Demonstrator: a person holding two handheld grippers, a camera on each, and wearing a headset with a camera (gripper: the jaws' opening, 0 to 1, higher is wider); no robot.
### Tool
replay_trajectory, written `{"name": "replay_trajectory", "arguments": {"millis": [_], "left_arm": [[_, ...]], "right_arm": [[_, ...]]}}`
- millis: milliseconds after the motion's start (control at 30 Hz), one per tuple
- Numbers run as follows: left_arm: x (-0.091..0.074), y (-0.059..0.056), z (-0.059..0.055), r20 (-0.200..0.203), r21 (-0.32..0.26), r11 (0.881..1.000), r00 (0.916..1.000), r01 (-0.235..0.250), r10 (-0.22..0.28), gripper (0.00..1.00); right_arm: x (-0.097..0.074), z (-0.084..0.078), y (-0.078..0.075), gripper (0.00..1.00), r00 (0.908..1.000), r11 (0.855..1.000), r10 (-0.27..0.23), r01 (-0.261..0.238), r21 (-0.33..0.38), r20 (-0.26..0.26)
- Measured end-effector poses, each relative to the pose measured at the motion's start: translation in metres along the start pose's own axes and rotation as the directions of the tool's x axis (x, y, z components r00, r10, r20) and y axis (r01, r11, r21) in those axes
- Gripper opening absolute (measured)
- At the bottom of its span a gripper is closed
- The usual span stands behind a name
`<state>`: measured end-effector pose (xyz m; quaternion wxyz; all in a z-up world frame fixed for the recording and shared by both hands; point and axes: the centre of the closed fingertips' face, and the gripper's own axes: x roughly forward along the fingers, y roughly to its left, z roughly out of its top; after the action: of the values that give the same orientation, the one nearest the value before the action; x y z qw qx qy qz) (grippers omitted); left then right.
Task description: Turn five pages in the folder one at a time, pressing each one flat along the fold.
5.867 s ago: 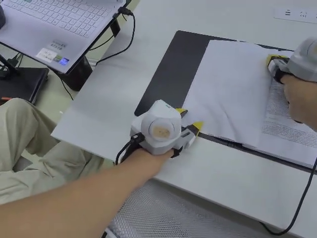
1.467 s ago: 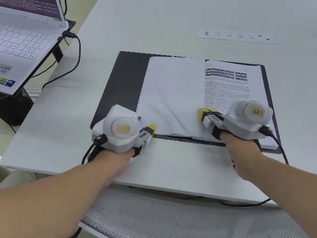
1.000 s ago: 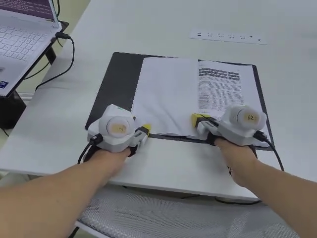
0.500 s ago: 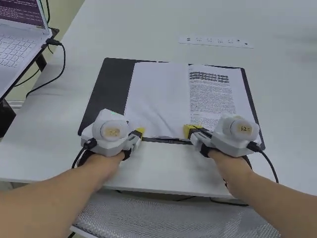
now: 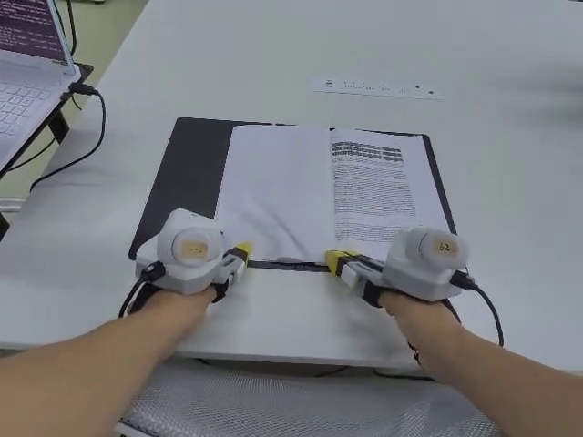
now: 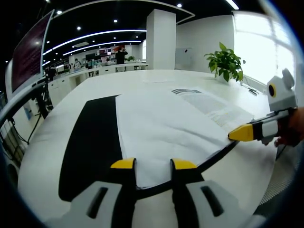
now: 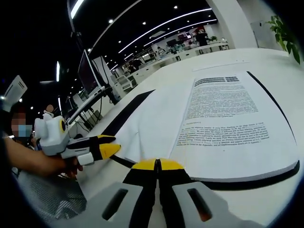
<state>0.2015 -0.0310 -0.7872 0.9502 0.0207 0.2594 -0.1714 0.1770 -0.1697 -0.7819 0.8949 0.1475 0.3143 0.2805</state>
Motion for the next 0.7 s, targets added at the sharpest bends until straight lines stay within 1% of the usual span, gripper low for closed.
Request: {"name": "replay_trajectory", "arguments": {"millis": [100, 167, 200, 233, 267, 333, 400, 433, 467, 500, 567, 600, 667, 700], "left_arm": [[0.000, 0.000, 0.000, -0.002, 0.000, 1.000, 1.0000, 0.000, 0.000, 0.28], [0.000, 0.000, 0.000, -0.003, 0.001, 1.000, 1.0000, 0.000, 0.000, 0.28], [0.000, 0.000, -0.001, -0.003, 0.002, 1.000, 1.0000, 0.000, 0.000, 0.28], [0.000, 0.000, -0.001, -0.004, 0.002, 1.000, 1.0000, 0.000, 0.000, 0.28], [0.001, 0.000, -0.001, -0.005, 0.003, 1.000, 1.0000, 0.000, 0.000, 0.28], [0.001, 0.000, -0.001, -0.009, 0.004, 1.000, 1.0000, 0.000, 0.000, 0.28], [0.001, 0.001, -0.001, -0.013, -0.002, 1.000, 0.9999, -0.001, 0.001, 0.28], [0.001, 0.001, 0.000, -0.016, -0.002, 1.000, 0.9999, -0.001, 0.001, 0.28], [0.000, 0.001, 0.000, -0.020, -0.003, 1.000, 0.9998, 0.000, 0.000, 0.28], [0.000, 0.001, 0.001, -0.032, -0.018, 1.000, 0.9995, 0.007, -0.008, 0.28], [0.000, -0.004, 0.001, -0.038, -0.065, 0.997, 0.9981, 0.045, -0.047, 0.32], [-0.001, -0.005, 0.001, -0.046, -0.082, 0.995, 0.9973, 0.054, -0.058, 0.36], [-0.006, -0.009, 0.001, -0.089, -0.093, 0.994, 0.9936, 0.061, -0.069, 0.38], [-0.007, -0.012, 0.000, -0.116, -0.122, 0.991, 0.9902, 0.063, -0.078, 0.39]], "right_arm": [[-0.003, -0.003, 0.002, 0.00, 0.9996, 1.000, 0.008, -0.007, 0.016, -0.029], [-0.006, -0.009, 0.004, 0.00, 0.9976, 1.000, 0.022, -0.021, 0.020, -0.065], [-0.009, -0.015, 0.007, 0.00, 0.9940, 0.999, 0.035, -0.033, 0.026, -0.104], [-0.010, -0.020, 0.009, 0.00, 0.9906, 0.999, 0.046, -0.043, 0.026, -0.129], [-0.013, -0.026, 0.013, 0.00, 0.9844, 0.997, 0.067, -0.062, 0.039, -0.162], [-0.016, -0.029, 0.017, 0.00, 0.9794, 0.996, 0.083, -0.073, 0.056, -0.184], [-0.021, -0.026, 0.022, 0.00, 0.9794, 0.994, 0.094, -0.083, 0.070, -0.179], [-0.023, -0.024, 0.025, 0.00, 0.9788, 0.993, 0.102, -0.088, 0.083, -0.178], [-0.026, -0.021, 0.029, 0.00, 0.9774, 0.989, 0.115, -0.095, 0.116, -0.177], [-0.029, -0.017, 0.032, 0.00, 0.9780, 0.988, 0.119, -0.099, 0.122, -0.171], [-0.037, -0.006, 0.038, 0.00, 0.9821, 0.989, 0.122, -0.108, 0.102, -0.143], [-0.041, 0.003, 0.041, 0.00, 0.9864, 0.990, 0.123, -0.114, 0.087, -0.109], [-0.050, 0.012, 0.046, 0.00, 0.9882, 0.987, 0.135, -0.128, 0.094, -0.073], [-0.056, 0.017, 0.046, 0.00, 0.9896, 0.986, 0.131, -0.124, 0.109, -0.059]]}}
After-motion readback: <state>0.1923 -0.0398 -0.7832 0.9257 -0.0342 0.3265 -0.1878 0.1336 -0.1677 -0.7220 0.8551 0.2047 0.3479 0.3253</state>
